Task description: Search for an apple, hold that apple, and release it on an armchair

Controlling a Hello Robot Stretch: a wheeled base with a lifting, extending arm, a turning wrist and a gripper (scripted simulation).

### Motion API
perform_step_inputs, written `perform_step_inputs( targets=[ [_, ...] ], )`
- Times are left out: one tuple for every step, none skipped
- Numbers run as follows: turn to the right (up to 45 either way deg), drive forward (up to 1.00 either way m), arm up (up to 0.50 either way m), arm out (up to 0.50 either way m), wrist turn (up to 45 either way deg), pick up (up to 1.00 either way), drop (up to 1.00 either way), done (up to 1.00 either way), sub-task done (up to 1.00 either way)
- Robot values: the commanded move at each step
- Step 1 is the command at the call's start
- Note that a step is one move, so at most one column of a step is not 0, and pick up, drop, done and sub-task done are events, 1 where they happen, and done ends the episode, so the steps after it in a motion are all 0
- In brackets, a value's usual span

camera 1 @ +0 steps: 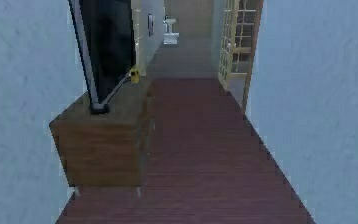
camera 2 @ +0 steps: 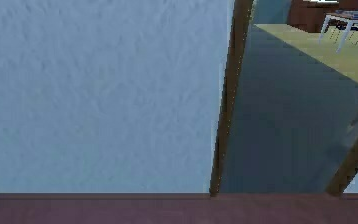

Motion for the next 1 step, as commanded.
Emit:
perform_step_inputs(
  targets=[
    [45.0,0.0,0.0,0.0,0.0,0.0,0.0,0.0,0.0]
  ],
)
